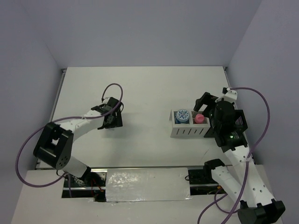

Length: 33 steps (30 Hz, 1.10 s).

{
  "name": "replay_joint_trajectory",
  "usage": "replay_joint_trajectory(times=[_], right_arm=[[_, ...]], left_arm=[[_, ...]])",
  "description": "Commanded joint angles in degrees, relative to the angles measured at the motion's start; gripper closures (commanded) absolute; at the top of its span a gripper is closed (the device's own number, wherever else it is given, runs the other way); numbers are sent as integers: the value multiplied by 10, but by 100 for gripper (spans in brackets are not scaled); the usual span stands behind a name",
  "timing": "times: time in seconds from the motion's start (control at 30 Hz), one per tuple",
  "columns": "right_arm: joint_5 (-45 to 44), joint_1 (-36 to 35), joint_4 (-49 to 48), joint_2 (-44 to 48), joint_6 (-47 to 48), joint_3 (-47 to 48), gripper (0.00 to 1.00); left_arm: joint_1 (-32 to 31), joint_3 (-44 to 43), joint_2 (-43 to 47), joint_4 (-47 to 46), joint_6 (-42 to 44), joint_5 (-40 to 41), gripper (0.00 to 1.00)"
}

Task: Sort the stationery into containers
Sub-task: Pick up the stationery from the center of the board.

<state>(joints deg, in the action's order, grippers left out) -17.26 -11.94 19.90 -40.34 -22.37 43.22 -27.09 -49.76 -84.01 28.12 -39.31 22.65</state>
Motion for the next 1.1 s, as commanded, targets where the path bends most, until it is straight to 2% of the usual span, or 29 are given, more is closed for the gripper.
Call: replay_joint_trajectory(times=[0.0, 0.13, 0.23, 0.33, 0.47, 0.57, 0.6, 0.67, 0.73, 0.77, 0.83, 0.93, 1.07], right_arm=[[26, -14, 6, 27, 15, 34, 0], [41, -24, 22, 42, 16, 49, 0], [65, -26, 34, 47, 20, 66, 0], [137, -26, 37, 49, 20, 89, 0], [209, -25, 28, 55, 1, 102, 0], [303, -26, -28, 59, -59, 73, 0], [362, -27, -58, 56, -80, 59, 0], [380, -64, -134, 41, -136, 18, 0], [290, -124, -191, 33, -155, -3, 0], [260, -183, -202, 21, -156, -19, 0], [222, -220, -258, -1, -168, -27, 0], [192, -286, -316, -56, -178, -26, 0], [152, -330, -326, -115, -160, 10, 0]], left_arm=[[22, -46, -39, -27, 19, -2, 10], [25, -62, -109, -30, 17, -10, 30], [25, -39, -121, -52, 15, -29, 58], [25, -23, -116, -61, 13, -41, 100], [18, 17, -53, -84, 9, -63, 100], [-17, 68, 65, -158, 13, -123, 100], [-30, 80, 137, -181, 13, -146, 100], [-73, 112, 236, -255, 16, -164, 100], [-102, 132, 283, -303, 26, -185, 100], [-120, 136, 300, -341, 28, -196, 100], [-129, 138, 329, -367, 28, -245, 100], [-141, 126, 327, -394, 31, -318, 100], [-168, 108, 314, -410, 48, -358, 100]])
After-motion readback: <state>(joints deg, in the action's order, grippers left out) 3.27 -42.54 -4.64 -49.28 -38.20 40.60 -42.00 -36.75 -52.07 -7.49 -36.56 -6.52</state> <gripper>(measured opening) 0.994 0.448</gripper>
